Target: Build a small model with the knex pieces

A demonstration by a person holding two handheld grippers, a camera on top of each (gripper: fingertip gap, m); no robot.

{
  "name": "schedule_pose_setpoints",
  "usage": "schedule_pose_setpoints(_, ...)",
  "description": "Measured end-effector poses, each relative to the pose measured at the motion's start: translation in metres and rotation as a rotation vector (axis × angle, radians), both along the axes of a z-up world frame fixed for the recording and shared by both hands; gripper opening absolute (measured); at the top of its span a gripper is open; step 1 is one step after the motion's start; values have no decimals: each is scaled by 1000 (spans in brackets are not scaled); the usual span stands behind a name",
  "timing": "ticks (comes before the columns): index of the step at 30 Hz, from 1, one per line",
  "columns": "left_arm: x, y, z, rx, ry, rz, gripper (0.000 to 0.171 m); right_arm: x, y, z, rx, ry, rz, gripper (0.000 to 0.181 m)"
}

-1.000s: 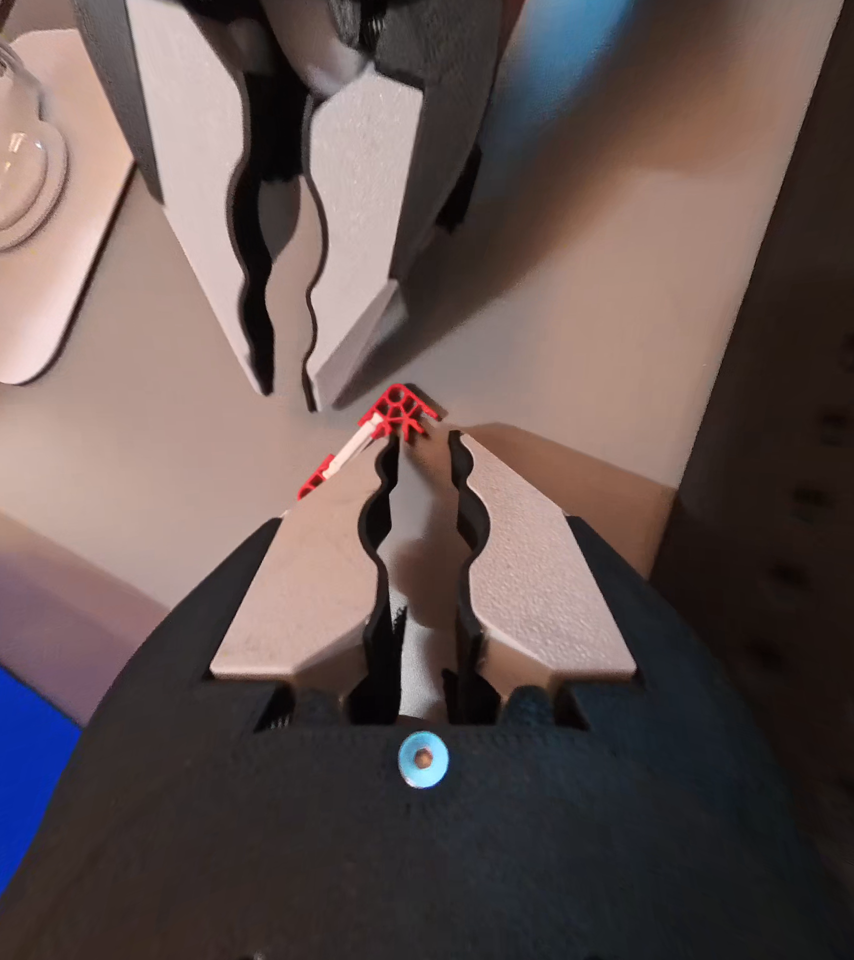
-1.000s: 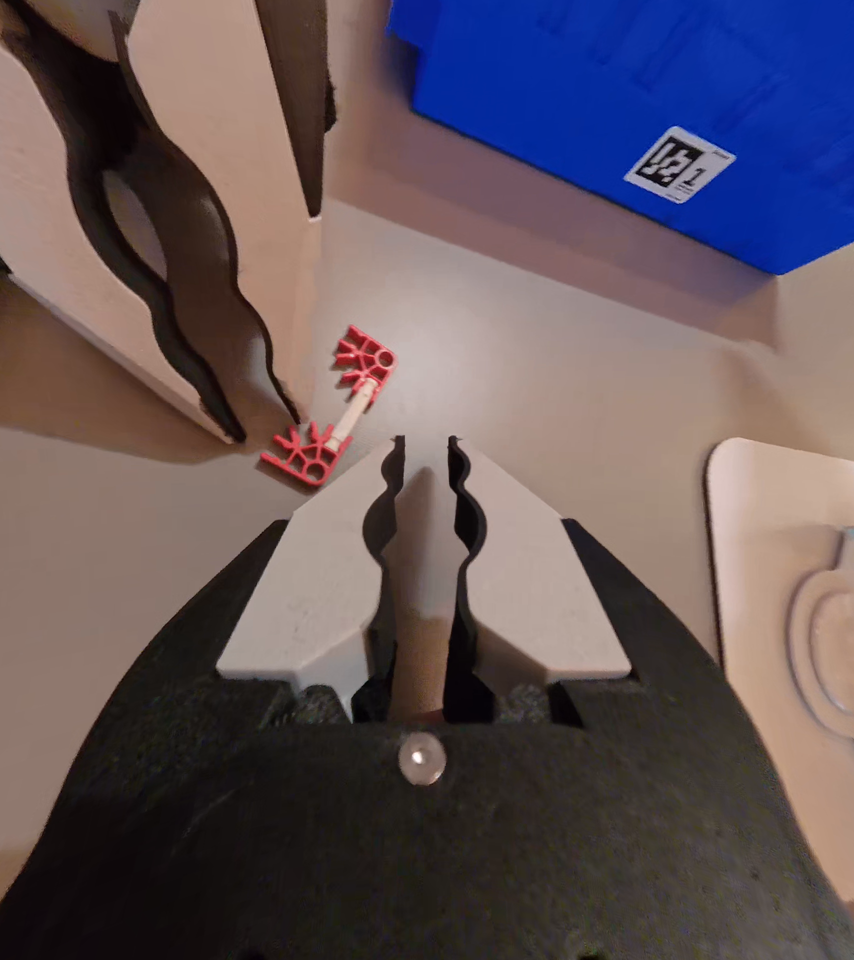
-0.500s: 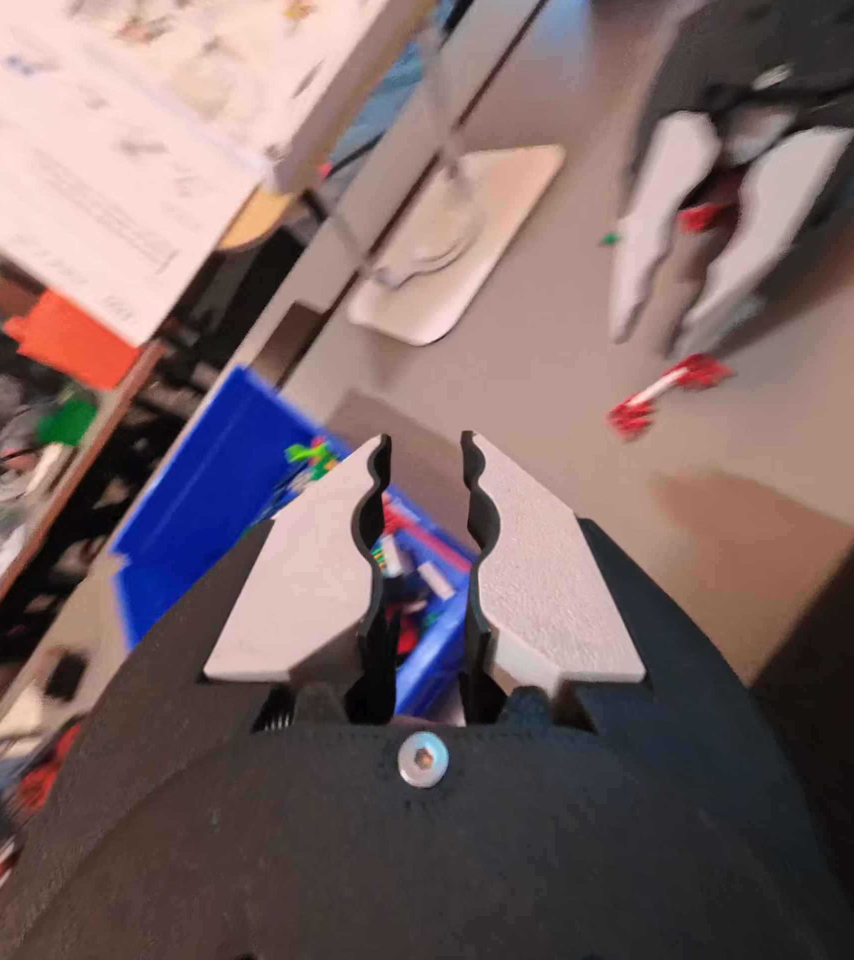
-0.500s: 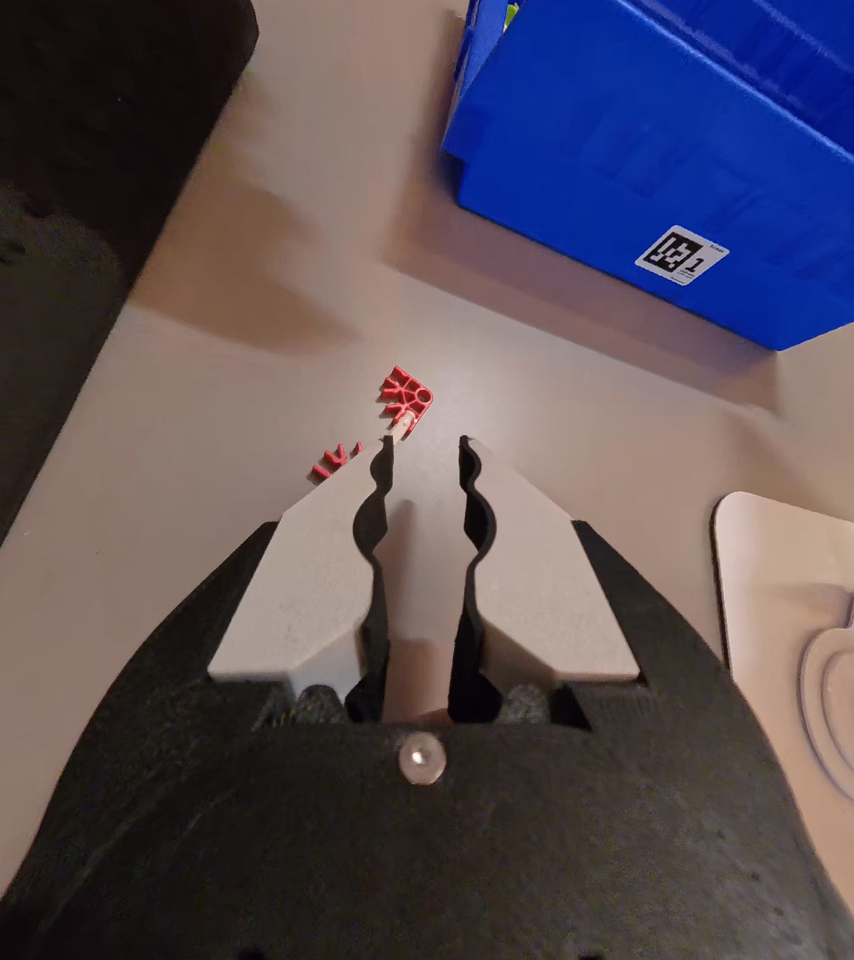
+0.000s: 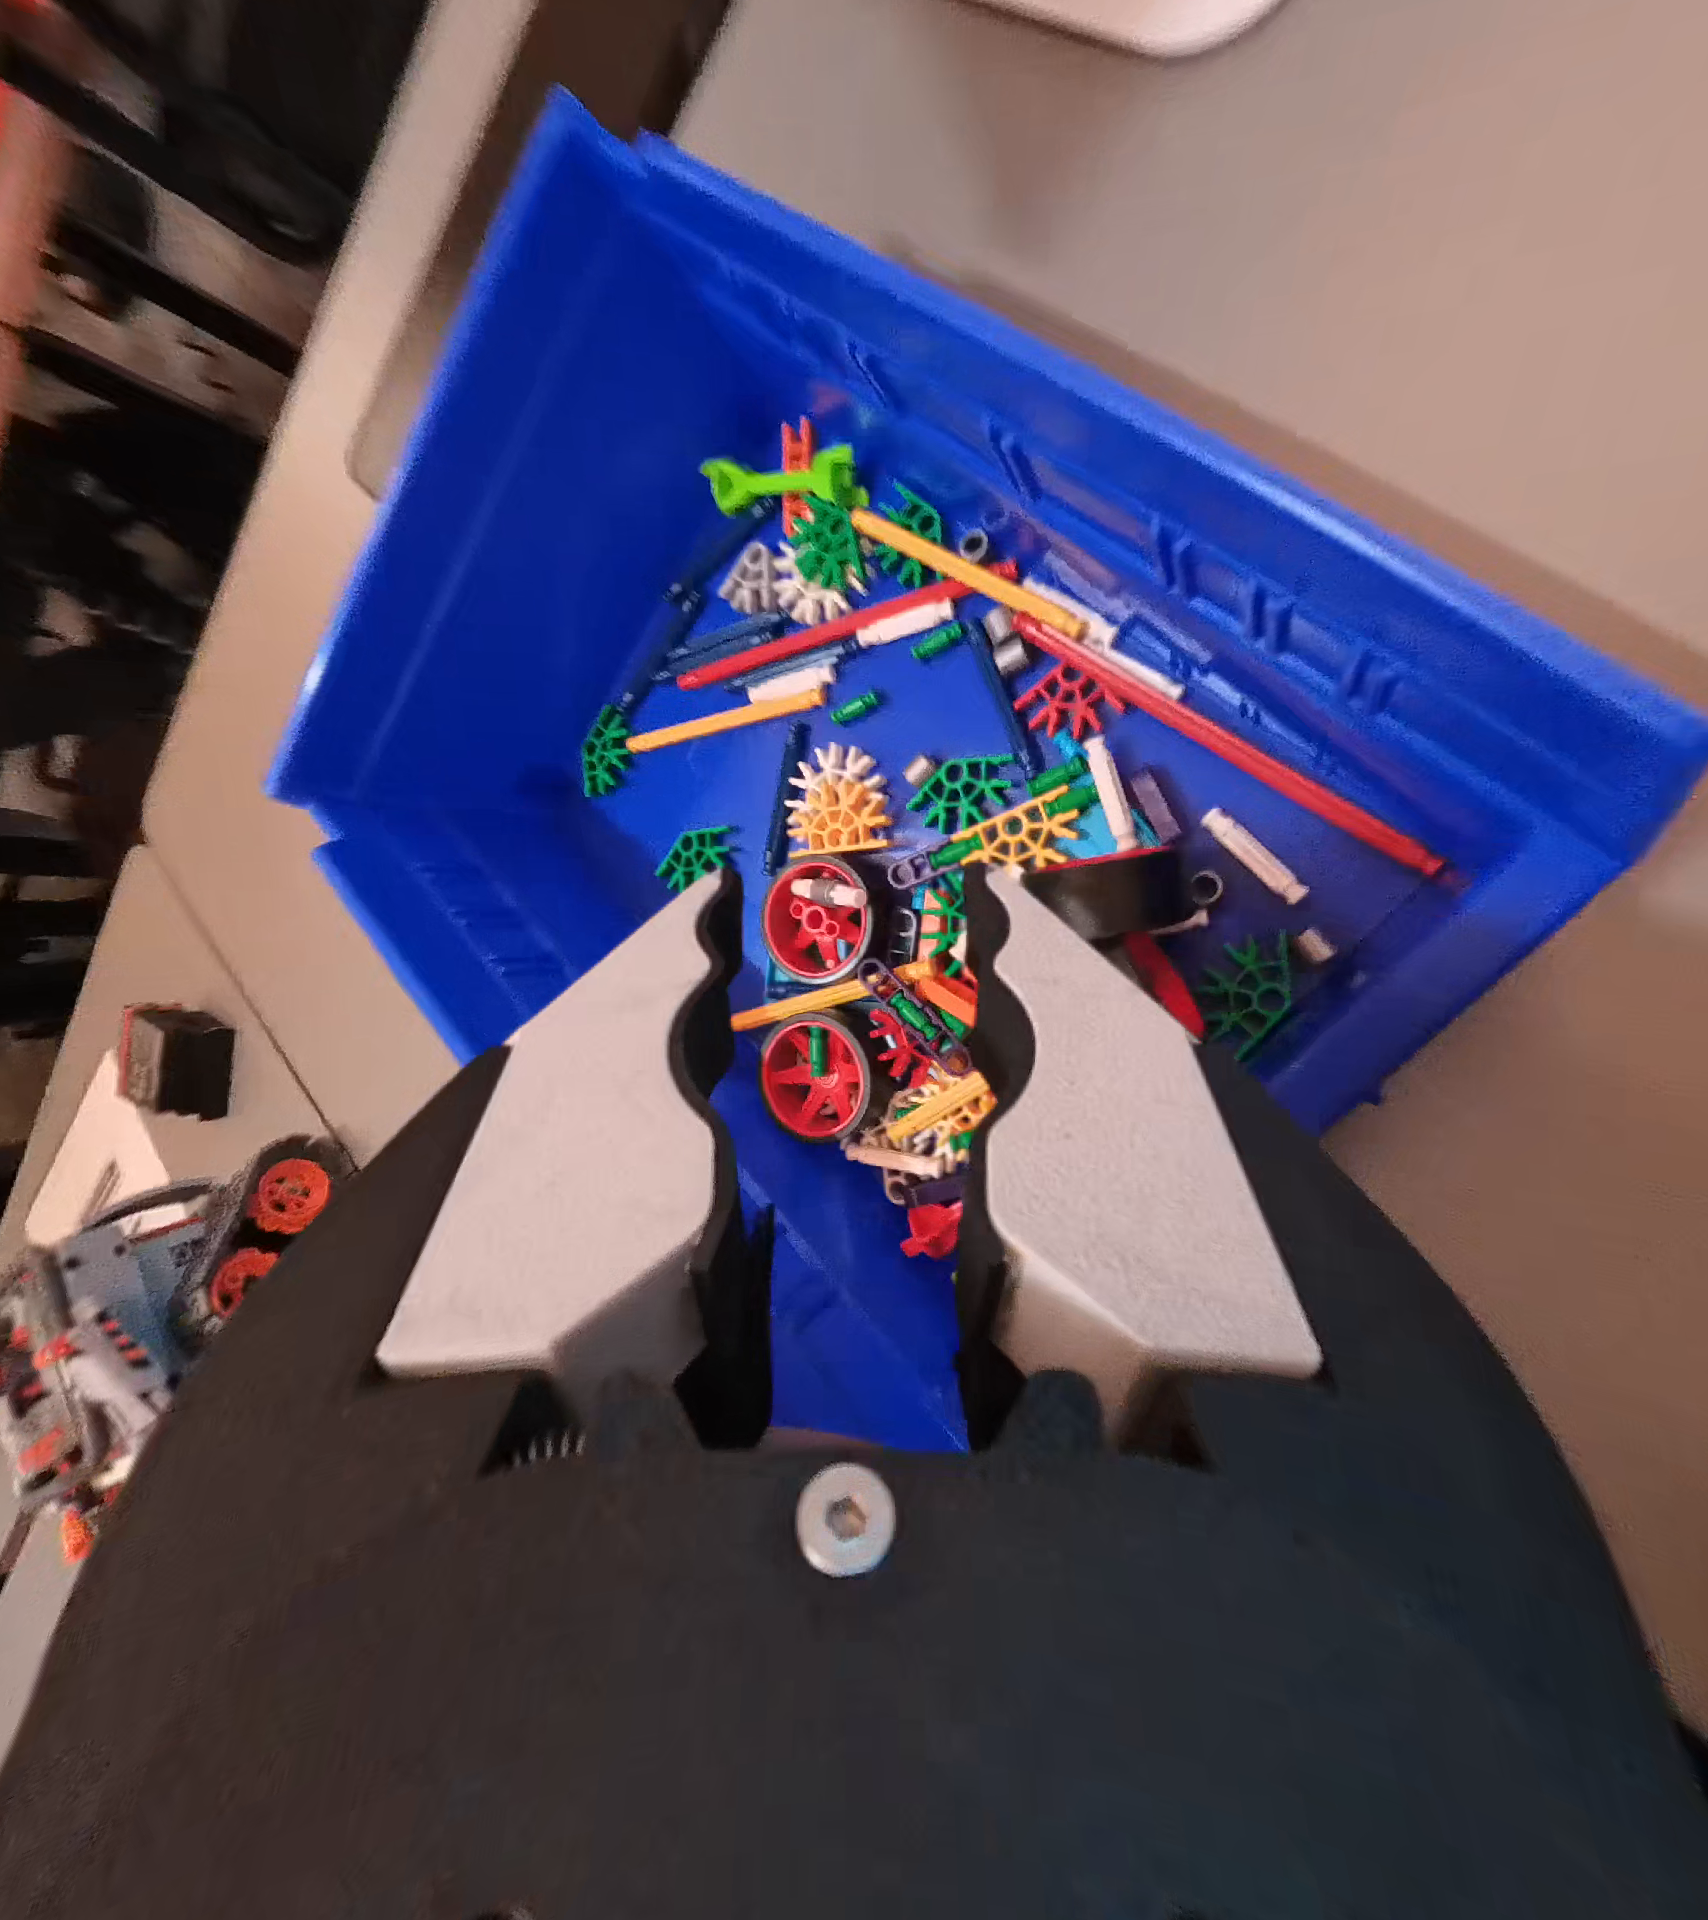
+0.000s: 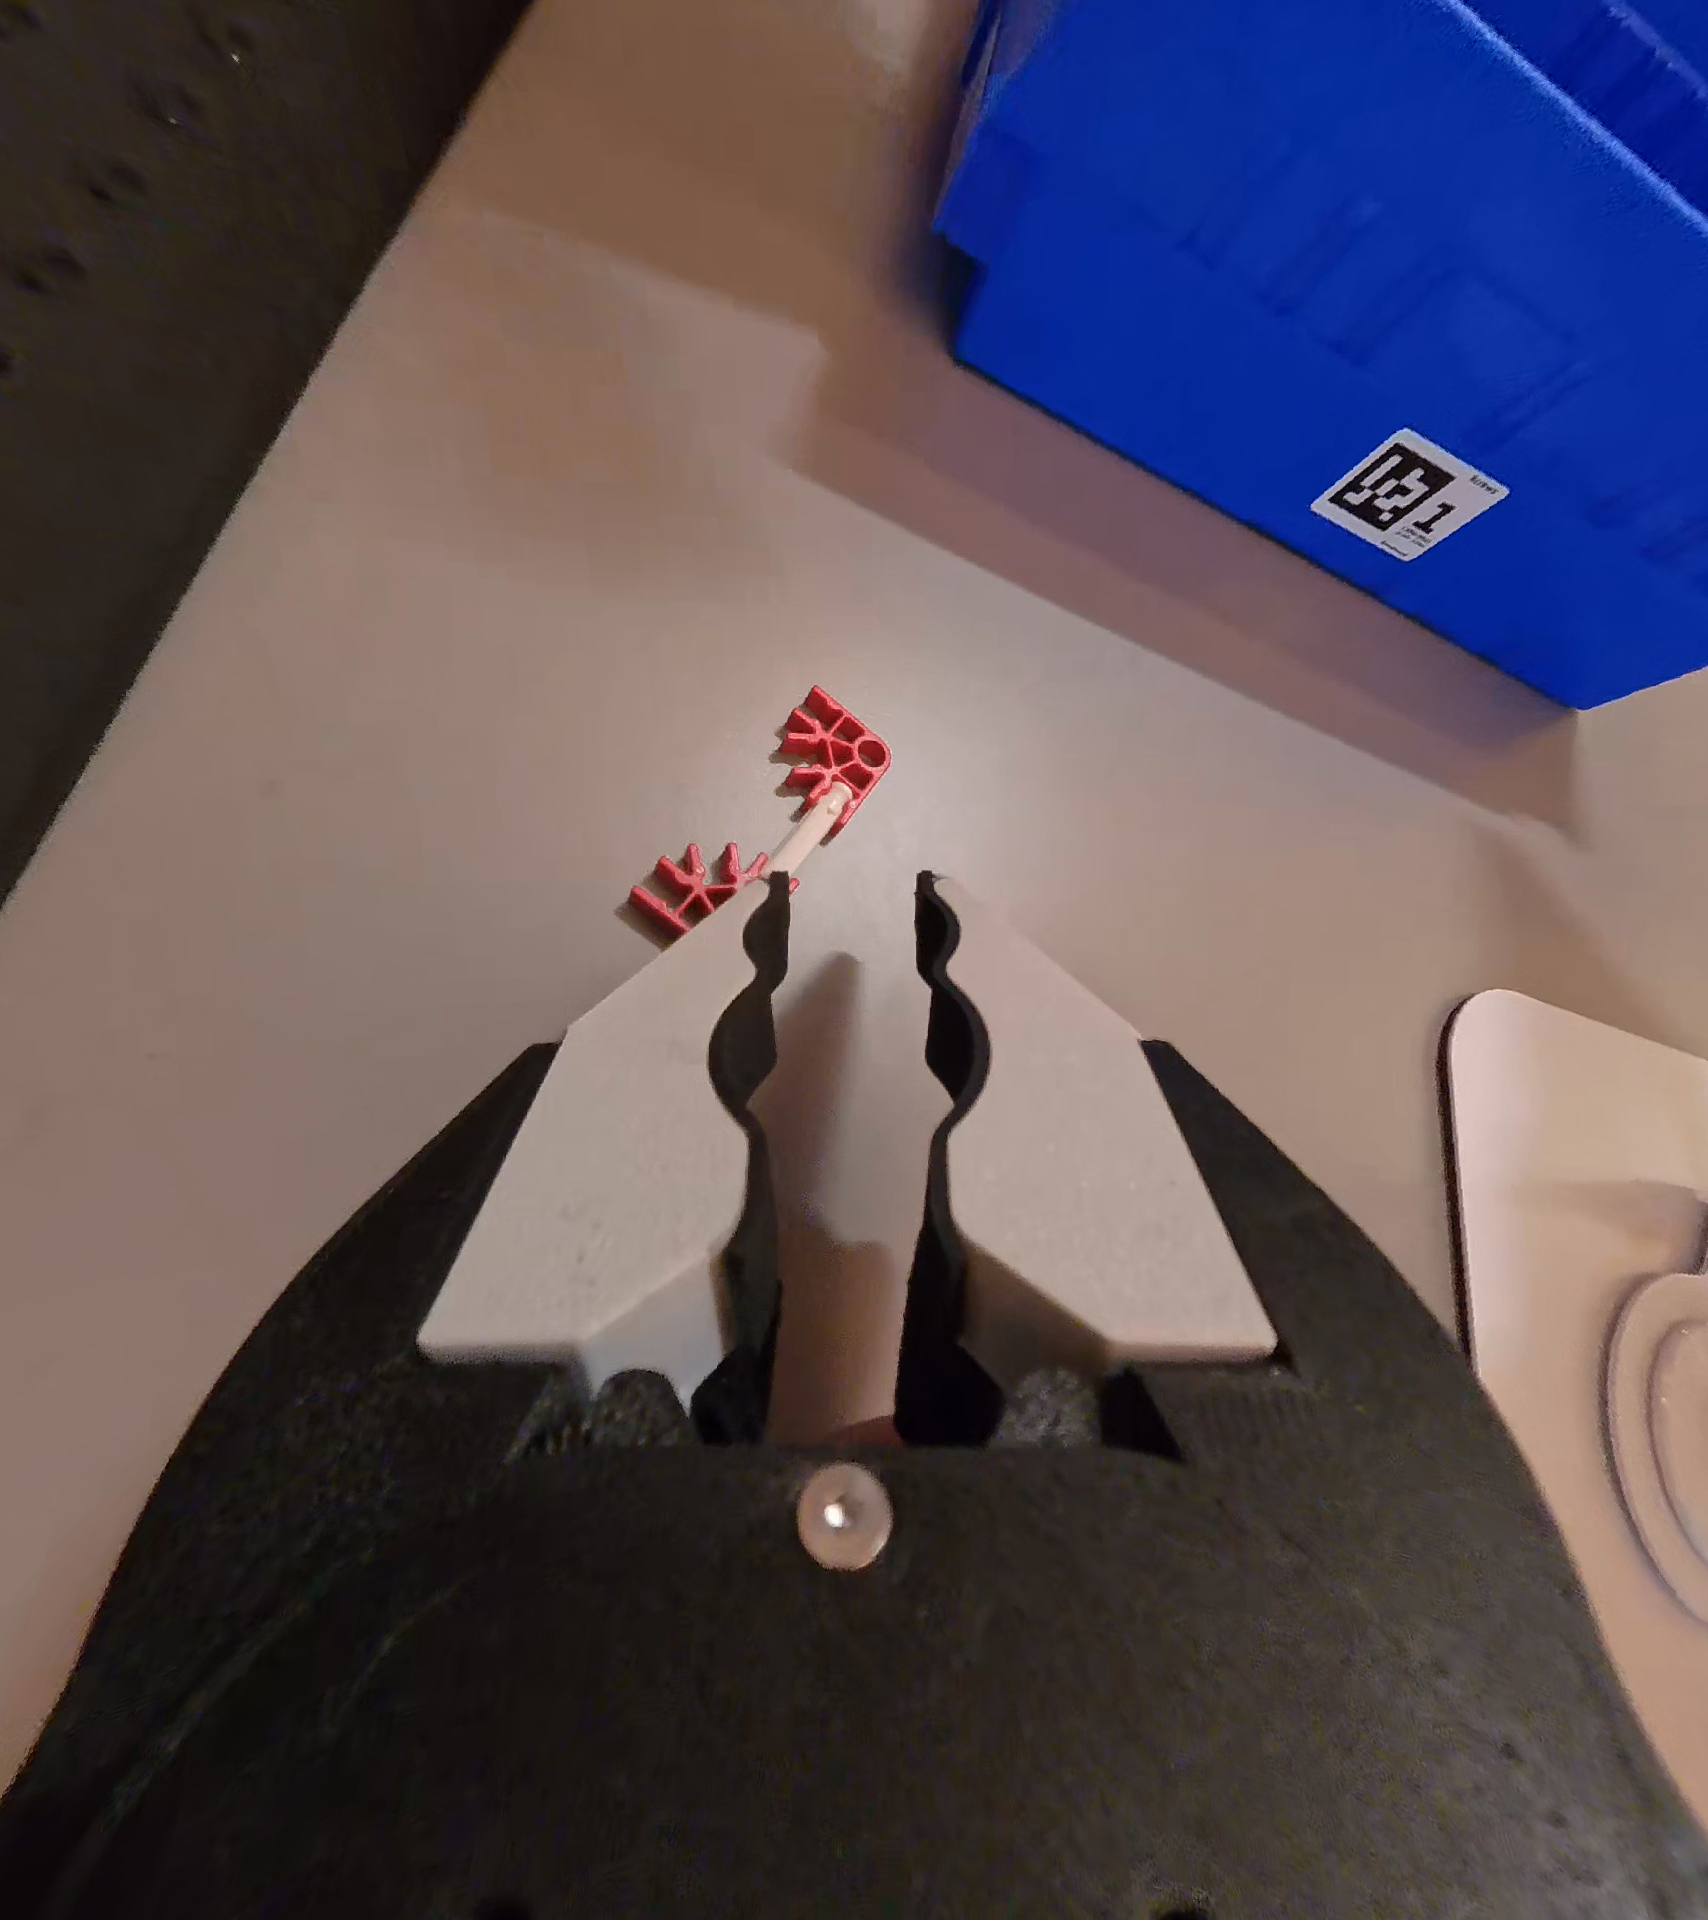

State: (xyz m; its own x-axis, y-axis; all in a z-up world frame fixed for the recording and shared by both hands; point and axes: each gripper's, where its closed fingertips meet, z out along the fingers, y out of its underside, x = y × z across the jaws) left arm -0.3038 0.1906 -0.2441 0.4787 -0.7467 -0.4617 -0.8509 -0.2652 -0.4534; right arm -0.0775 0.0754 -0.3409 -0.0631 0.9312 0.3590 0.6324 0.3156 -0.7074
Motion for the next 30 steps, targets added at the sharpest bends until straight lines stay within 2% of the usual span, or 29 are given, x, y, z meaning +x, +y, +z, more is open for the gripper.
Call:
schedule_pose_setpoints(2, 1, 7, -16, -74, 36, -27, 41, 1, 1, 1, -6, 5, 1, 21)
schedule_pose_setpoints(7, -10, 10, -63, -302, 182, -55, 57, 2, 5, 1, -8, 12, -10, 21)
schedule_pose_setpoints(13, -35, 24, -86, -385, 383, -51, 70, 4, 6, 1, -11, 18, -9, 20)
schedule_pose_setpoints(16, -38, 25, -100, -430, 414, -64, 62, 6, 8, 1, -15, 20, -12, 20)
schedule_pose_setpoints(17, -35, 29, -99, -421, 400, -71, 70, 6, 8, 1, -14, 20, -13, 20)
schedule_pose_setpoints(23, -34, 61, -103, -345, 438, -64, 46, 6, 8, 2, -9, 23, -10, 20)
schedule_pose_setpoints(26, -33, 97, -84, -163, 430, -8, 46, 7, 9, 2, -8, 23, -13, 20)
schedule_pose_setpoints(30, -26, 82, -74, -214, 389, -81, 52, 8, 10, 2, -13, 25, -17, 20)
